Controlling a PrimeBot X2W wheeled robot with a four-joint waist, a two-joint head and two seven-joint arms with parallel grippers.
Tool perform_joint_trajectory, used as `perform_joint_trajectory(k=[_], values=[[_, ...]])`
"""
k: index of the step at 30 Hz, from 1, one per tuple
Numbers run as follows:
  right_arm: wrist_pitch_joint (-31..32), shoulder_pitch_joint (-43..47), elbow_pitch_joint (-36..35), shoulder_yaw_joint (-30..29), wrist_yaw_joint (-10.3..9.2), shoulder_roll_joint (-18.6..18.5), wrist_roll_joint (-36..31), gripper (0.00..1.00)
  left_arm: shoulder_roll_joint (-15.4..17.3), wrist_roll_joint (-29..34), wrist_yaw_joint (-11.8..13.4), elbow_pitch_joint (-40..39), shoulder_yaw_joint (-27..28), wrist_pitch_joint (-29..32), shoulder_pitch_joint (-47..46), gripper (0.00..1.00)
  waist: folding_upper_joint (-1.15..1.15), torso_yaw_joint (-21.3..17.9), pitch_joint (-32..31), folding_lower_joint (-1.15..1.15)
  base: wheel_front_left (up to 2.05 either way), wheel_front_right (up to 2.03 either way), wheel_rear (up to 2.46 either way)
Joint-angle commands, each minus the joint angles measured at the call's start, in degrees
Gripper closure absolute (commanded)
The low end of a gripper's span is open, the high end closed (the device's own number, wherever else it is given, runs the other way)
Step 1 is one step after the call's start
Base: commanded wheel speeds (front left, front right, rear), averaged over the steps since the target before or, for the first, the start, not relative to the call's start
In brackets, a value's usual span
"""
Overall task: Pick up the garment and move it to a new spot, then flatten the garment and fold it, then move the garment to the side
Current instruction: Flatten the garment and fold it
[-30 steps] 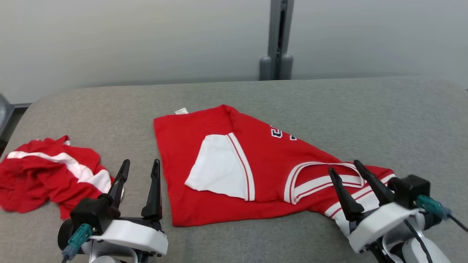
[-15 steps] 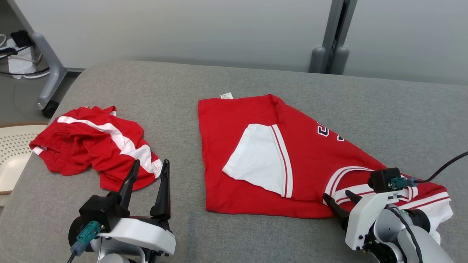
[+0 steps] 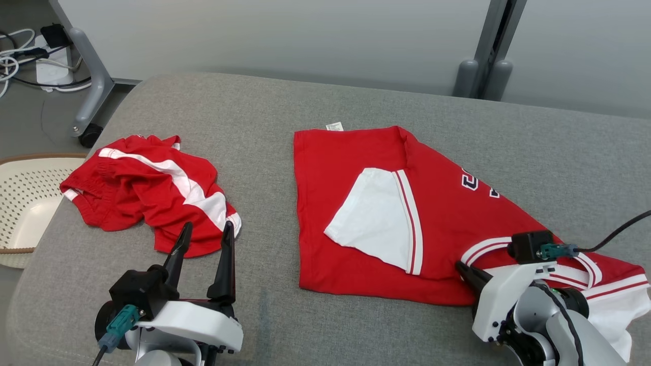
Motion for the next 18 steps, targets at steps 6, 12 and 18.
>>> perform_joint_trajectory(k=[6, 12, 18], values=[[-1.6, -4.1, -2.3, -0.5, 0.01, -1.6, 4.8, 1.00, 0.3, 0.0, -0.6, -0.2, -0.3, 0.3, -1.6, 0.00, 0.00, -0.6, 1.2, 0.00, 0.00, 0.00, 0.00], [-1.7, -12.3, -1.6, -5.6, 0.01, -5.3, 11.5, 1.00, 0.1, 0.8, -1.0, -0.7, -1.0, 0.8, -3.7, 0.00, 0.00, 0.2, 5.7, 0.00, 0.00, 0.00, 0.00], [-2.2, -18.7, 1.9, -10.8, 0.01, -8.7, 16.8, 1.00, -0.5, 1.5, -1.4, -0.9, -1.9, 1.2, -5.8, 0.00, 0.00, 1.7, 9.8, 0.00, 0.00, 0.00, 0.00]])
